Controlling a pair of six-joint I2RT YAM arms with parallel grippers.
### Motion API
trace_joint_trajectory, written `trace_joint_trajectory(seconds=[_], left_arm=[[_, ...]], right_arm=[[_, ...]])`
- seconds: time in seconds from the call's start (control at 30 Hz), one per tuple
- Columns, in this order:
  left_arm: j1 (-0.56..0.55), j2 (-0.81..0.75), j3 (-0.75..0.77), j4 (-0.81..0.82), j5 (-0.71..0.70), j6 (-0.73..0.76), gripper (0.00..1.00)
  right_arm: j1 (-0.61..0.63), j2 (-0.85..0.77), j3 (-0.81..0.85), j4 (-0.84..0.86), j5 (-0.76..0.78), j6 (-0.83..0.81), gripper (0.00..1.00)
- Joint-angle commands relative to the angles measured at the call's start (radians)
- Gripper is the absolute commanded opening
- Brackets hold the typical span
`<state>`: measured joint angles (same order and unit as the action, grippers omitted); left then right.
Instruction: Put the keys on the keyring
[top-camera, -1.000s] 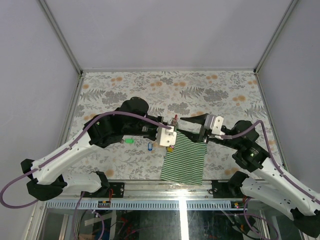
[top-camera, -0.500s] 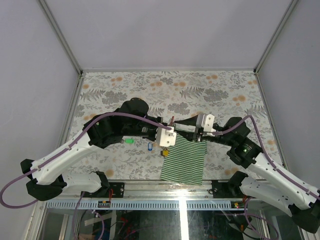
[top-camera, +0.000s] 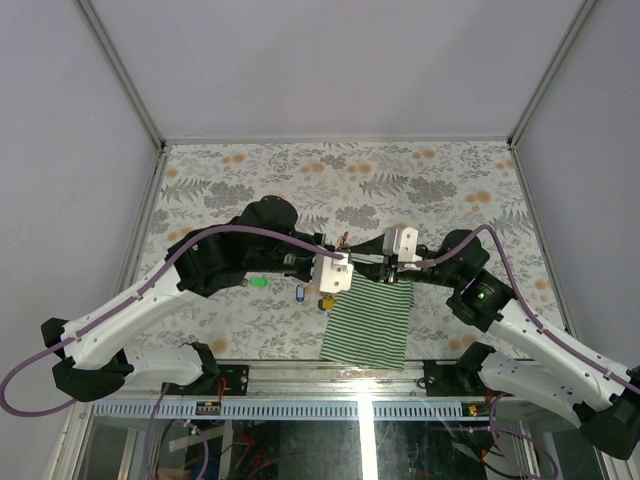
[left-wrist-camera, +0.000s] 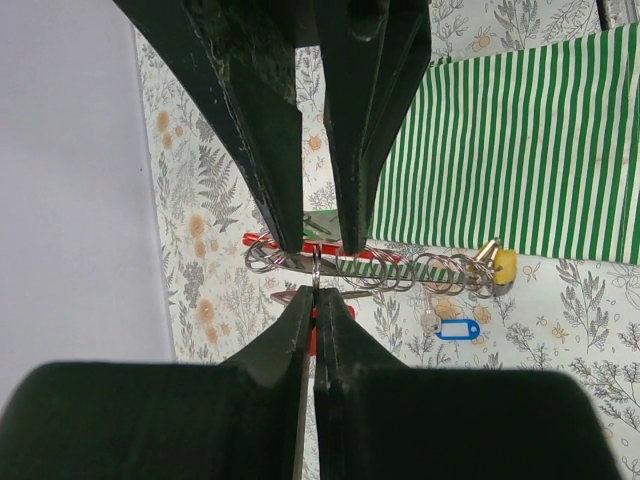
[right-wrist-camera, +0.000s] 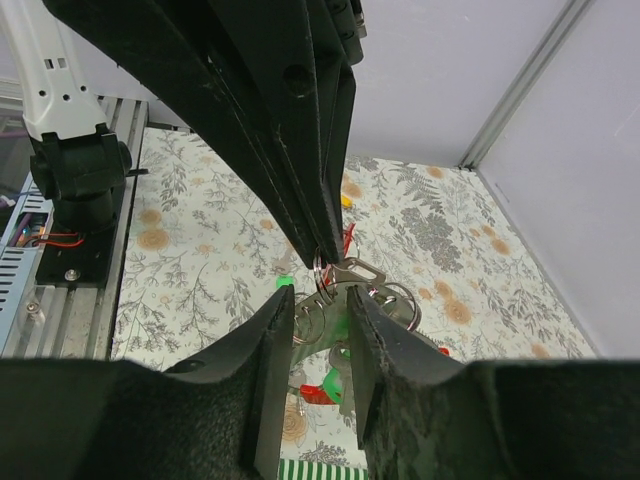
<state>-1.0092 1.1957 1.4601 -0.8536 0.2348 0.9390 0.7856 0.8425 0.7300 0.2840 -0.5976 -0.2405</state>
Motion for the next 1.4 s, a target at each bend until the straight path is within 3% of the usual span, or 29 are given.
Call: trace_joint_trajectory(seconds=[0.0,0.9,1.1,1.37], left_arm=[[-0.010,-0.004,0.029,0.030,-0.021,-0.008,0.00],[-0.017,0.004,0.034,0.029,-0.023,-0.027,0.00],[-0.018,0.001,0.045,0.031,-0.009,-0.042,0.00],[-0.018,-0.103,-0.035,0.165,0.071,-0.133,0.23]], right_arm=[[0.006,0.016,0.022,0.083,-0.028,-0.012,0.33],[0.006,0.064,0.028,0.130,-0.028,0.003,0.18],[0.005,0.065,0.035,0.114,-0.017,0.005,0.00],[0.006,-0.008,0.058,0.034,-0.006,-0.017,0.00]])
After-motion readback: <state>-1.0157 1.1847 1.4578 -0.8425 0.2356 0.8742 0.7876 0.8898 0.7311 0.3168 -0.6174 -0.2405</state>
